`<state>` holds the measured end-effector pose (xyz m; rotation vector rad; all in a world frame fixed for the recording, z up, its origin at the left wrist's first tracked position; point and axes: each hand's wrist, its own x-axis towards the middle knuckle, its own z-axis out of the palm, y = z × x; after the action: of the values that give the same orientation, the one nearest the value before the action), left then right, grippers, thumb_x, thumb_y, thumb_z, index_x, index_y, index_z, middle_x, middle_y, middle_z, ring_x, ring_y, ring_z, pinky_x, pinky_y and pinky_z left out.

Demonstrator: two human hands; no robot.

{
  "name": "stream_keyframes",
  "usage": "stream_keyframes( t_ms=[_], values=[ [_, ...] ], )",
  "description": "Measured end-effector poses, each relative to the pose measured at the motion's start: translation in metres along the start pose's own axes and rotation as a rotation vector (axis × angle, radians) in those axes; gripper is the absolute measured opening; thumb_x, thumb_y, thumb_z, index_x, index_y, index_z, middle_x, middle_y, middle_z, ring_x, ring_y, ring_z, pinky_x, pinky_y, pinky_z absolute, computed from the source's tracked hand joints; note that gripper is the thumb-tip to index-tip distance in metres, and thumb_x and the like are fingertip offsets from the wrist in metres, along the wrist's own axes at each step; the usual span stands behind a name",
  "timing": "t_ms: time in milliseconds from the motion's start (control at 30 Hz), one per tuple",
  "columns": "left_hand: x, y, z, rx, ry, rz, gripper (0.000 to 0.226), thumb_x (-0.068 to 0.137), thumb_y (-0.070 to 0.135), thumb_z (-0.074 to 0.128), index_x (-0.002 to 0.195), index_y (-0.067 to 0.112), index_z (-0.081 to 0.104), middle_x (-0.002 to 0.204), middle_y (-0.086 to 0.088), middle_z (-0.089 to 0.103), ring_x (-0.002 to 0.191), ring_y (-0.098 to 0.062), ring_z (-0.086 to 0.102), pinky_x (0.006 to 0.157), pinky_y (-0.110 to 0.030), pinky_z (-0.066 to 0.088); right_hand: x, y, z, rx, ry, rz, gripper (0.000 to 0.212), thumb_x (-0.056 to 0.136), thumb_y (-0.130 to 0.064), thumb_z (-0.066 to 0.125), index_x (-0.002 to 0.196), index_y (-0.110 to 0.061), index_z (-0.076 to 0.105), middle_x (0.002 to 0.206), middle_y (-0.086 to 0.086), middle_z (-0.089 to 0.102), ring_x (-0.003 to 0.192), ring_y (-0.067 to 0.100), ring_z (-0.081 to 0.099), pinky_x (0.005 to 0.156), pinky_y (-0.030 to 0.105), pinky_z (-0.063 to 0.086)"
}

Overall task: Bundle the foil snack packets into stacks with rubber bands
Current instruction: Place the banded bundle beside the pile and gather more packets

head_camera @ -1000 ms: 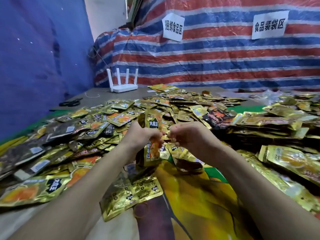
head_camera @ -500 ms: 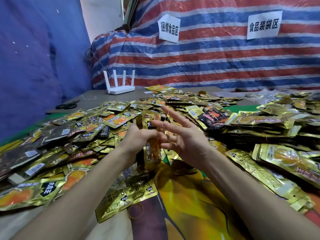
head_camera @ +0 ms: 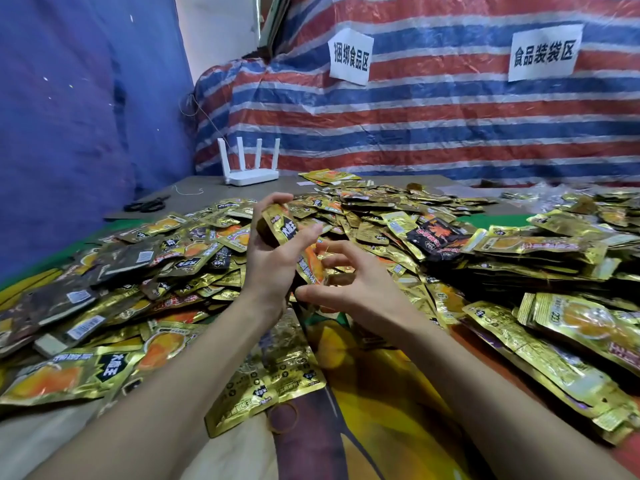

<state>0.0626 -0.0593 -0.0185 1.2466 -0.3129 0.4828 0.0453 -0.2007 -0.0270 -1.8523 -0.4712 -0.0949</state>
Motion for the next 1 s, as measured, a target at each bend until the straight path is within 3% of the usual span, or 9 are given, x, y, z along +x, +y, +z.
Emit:
stream_keyframes(
  t_ms=[100, 167, 300, 433, 533, 633, 733, 867, 1000],
  values=[
    [-0.004, 0.0, 0.004, 0.03, -0.046, 0.035, 0.046, 0.07, 0.017, 0.079, 0.108, 0.031, 0.057, 0.099, -0.011, 0.057, 0.087, -0.027, 0.061, 0.084, -0.06, 0.053, -0.002, -0.001, 0.001, -0.079, 0.006, -0.058, 0.069, 0.07, -0.031, 0.092, 0.128, -0.029, 0.055, 0.116, -0.01, 0.059, 0.097, -0.007, 0.06, 0.072, 0.007, 0.047],
    [-0.004, -0.001, 0.006, 0.014, -0.076, 0.039, 0.046, 0.071, 0.01, 0.076, 0.106, 0.03, 0.055, 0.103, -0.014, 0.054, 0.086, -0.024, 0.062, 0.081, -0.056, 0.053, -0.002, -0.001, -0.001, -0.071, 0.005, -0.057, 0.069, 0.071, -0.029, 0.091, 0.128, -0.03, 0.053, 0.119, -0.013, 0.057, 0.103, -0.013, 0.055, 0.072, 0.002, 0.042],
    [-0.004, -0.002, 0.006, -0.154, -0.129, -0.03, 0.042, 0.074, 0.004, 0.072, 0.101, 0.032, 0.056, 0.088, -0.003, 0.062, 0.078, -0.019, 0.064, 0.069, -0.042, 0.056, -0.003, -0.003, 0.0, -0.034, -0.001, -0.06, 0.074, 0.072, -0.024, 0.09, 0.133, -0.027, 0.049, 0.123, -0.015, 0.054, 0.107, -0.019, 0.05, 0.078, 0.004, 0.046],
    [-0.004, 0.001, 0.006, -0.23, -0.085, -0.044, 0.042, 0.08, -0.002, 0.07, 0.101, 0.031, 0.057, 0.089, -0.004, 0.062, 0.077, -0.02, 0.064, 0.07, -0.041, 0.056, -0.006, -0.004, 0.007, 0.063, 0.001, -0.052, 0.079, 0.072, -0.01, 0.089, 0.137, -0.024, 0.047, 0.118, -0.009, 0.061, 0.102, 0.001, 0.066, 0.091, 0.022, 0.055],
    [-0.001, 0.005, 0.004, -0.284, -0.027, -0.049, 0.04, 0.089, -0.007, 0.064, 0.105, 0.029, 0.055, 0.091, -0.008, 0.062, 0.075, -0.02, 0.065, 0.066, -0.037, 0.056, -0.007, -0.005, 0.014, 0.123, 0.003, -0.056, 0.072, 0.073, -0.001, 0.087, 0.133, -0.018, 0.051, 0.115, 0.001, 0.066, 0.098, 0.006, 0.067, 0.086, 0.025, 0.056],
    [0.002, 0.006, 0.002, -0.382, 0.027, -0.186, 0.033, 0.092, 0.005, 0.066, 0.113, 0.029, 0.059, 0.087, -0.01, 0.067, 0.075, -0.022, 0.068, 0.065, -0.038, 0.058, -0.008, -0.003, 0.019, 0.158, 0.043, -0.067, 0.071, 0.07, 0.001, 0.088, 0.129, -0.017, 0.052, 0.107, -0.006, 0.067, 0.086, -0.006, 0.066, 0.078, 0.017, 0.054],
    [0.005, 0.007, 0.001, -0.436, 0.078, -0.399, 0.047, 0.093, 0.024, 0.067, 0.136, 0.008, 0.055, 0.093, -0.01, 0.065, 0.083, -0.025, 0.066, 0.074, -0.039, 0.059, -0.008, -0.003, 0.021, 0.178, 0.087, -0.084, 0.081, 0.064, -0.001, 0.092, 0.131, -0.021, 0.052, 0.108, -0.016, 0.065, 0.092, -0.009, 0.066, 0.084, 0.014, 0.053],
    [0.004, 0.007, 0.002, -0.474, 0.044, -0.505, 0.037, 0.094, 0.041, 0.064, 0.079, 0.009, 0.075, 0.083, -0.006, 0.07, 0.075, -0.022, 0.071, 0.077, -0.039, 0.057, -0.009, 0.0, 0.027, 0.234, 0.167, -0.095, 0.085, 0.063, -0.002, 0.094, 0.134, -0.018, 0.05, 0.114, -0.013, 0.066, 0.098, -0.008, 0.067, 0.084, 0.009, 0.05],
    [0.001, 0.004, 0.004, -0.383, 0.041, -0.458, 0.043, 0.098, 0.037, 0.06, 0.071, 0.008, 0.076, 0.085, -0.014, 0.072, 0.079, -0.029, 0.072, 0.074, -0.042, 0.061, -0.007, 0.0, 0.024, 0.284, 0.26, -0.064, 0.084, 0.055, -0.021, 0.096, 0.129, -0.019, 0.058, 0.115, 0.0, 0.071, 0.1, 0.01, 0.072, 0.091, 0.033, 0.058]
  ],
)
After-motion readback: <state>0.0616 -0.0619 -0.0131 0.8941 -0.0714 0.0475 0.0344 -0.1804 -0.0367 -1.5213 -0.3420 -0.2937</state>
